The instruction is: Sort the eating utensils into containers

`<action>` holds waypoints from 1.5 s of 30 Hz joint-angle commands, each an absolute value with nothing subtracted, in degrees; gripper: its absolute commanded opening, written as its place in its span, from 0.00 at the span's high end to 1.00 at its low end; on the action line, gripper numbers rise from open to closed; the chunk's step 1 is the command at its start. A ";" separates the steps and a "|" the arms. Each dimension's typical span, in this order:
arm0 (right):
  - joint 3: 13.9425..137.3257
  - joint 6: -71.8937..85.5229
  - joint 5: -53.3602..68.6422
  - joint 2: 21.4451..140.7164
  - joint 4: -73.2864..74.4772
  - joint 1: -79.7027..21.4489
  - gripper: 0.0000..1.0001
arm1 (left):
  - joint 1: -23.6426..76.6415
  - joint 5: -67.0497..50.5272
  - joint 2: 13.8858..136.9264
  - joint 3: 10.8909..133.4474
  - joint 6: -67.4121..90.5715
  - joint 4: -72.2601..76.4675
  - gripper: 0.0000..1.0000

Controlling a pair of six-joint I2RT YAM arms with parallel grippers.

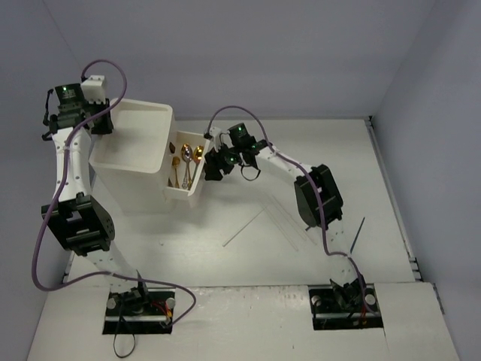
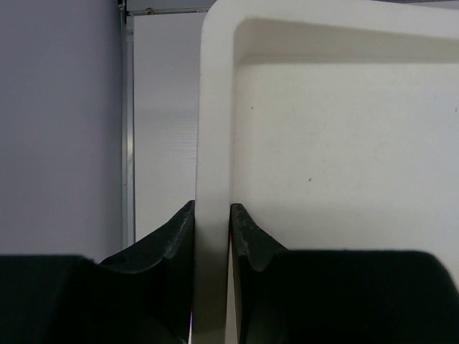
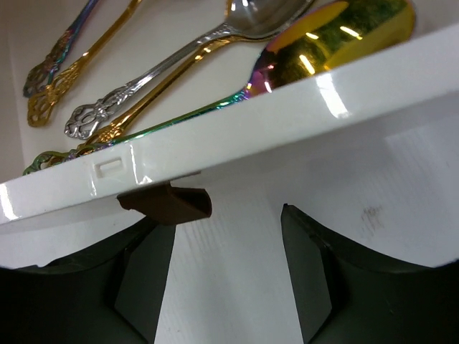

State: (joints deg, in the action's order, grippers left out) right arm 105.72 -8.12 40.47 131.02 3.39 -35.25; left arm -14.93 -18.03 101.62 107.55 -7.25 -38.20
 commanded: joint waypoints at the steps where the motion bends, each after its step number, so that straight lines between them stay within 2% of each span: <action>1: 103.21 -1.10 26.67 116.89 -4.48 -35.00 0.39 | -11.69 -25.90 98.92 104.34 -4.36 -41.52 1.00; 5: 99.86 11.81 13.77 110.89 -4.31 -36.21 0.26 | -11.69 -25.94 97.27 101.31 -3.28 -39.35 1.00; 9: 98.54 22.75 6.17 109.78 -4.14 -38.99 0.19 | -11.60 -26.79 95.73 97.69 -2.64 -37.46 1.00; 14: 97.14 29.50 -3.48 111.16 -3.29 -41.28 0.18 | -11.64 -27.89 94.31 95.45 -2.18 -35.49 1.00; 20: 100.01 31.28 -8.18 114.31 -1.10 -43.65 0.20 | -11.13 -28.34 94.11 94.99 -1.46 -35.05 1.00; 26: 102.70 32.25 -9.63 117.96 2.34 -44.28 0.27 | -10.83 -28.56 93.76 94.72 -1.32 -34.83 1.00; 31: 103.22 32.07 -10.03 119.13 4.34 -44.56 0.45 | -10.81 -28.31 93.62 94.57 -1.30 -34.89 1.00; 37: 104.60 30.33 -12.44 117.91 7.20 -44.48 0.95 | -10.81 -28.55 93.78 94.48 -1.40 -34.73 1.00; 39: 105.56 29.46 -13.28 117.66 8.18 -44.27 1.00 | -10.87 -28.56 93.95 94.68 -1.49 -34.80 1.00; 45: 106.44 28.80 -13.97 117.35 9.56 -43.64 1.00 | -10.81 -28.30 93.89 94.75 -1.70 -34.87 1.00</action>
State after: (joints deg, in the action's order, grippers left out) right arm 103.00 31.27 -10.93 120.07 9.00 -44.61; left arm -12.84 -22.43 95.07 95.85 -3.84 -28.99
